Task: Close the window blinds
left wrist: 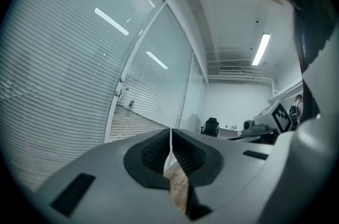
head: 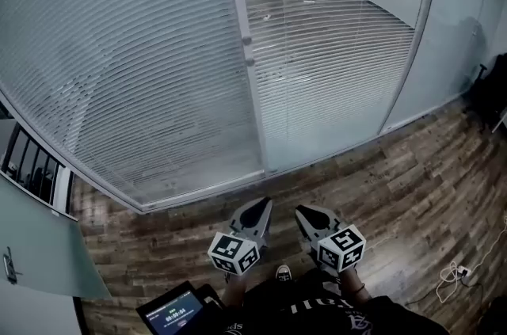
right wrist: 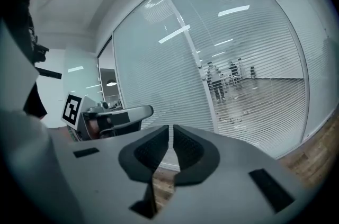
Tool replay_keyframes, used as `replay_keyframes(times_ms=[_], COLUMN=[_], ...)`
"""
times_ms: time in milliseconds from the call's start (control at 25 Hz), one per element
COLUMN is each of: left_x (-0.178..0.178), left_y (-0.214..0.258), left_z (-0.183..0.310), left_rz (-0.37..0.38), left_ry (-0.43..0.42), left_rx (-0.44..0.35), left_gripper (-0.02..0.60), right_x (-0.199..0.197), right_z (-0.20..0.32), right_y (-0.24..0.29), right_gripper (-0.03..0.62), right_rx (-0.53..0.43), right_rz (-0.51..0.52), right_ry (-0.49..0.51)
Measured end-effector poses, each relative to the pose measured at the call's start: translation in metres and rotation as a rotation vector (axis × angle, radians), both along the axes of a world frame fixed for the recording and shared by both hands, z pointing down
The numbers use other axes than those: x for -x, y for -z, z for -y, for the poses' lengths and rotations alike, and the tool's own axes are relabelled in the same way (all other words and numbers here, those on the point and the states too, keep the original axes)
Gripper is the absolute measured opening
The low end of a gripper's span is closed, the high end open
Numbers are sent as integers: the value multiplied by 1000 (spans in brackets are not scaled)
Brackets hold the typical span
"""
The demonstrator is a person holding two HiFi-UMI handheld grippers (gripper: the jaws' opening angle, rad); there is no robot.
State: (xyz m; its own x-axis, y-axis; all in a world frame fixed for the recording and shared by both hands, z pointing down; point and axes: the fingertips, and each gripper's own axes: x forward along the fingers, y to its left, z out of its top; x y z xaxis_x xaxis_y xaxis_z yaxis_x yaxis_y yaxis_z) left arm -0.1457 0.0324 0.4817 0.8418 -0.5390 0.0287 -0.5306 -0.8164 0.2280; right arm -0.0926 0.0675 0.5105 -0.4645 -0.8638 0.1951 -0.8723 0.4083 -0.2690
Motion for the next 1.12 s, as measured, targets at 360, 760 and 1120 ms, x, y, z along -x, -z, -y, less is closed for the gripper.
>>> replay_keyframes(times_ms=[360,760,1120], left_x=[-19,-77,-130], left_y=[-19,-12,10], left_z=[68,201,330], left_rz=[-38,-55,0], left_ry=[45,220,466], left_rx=[52,59,-27], left_gripper=[6,6,47], right_x=[-17,-78,-164], right_z=[72,209,320], right_y=[-19,-9,2], right_gripper=[40,40,40], right_rx=[49,26,-2], right_rz=[17,-1,-16], right_ry=[56,226,368])
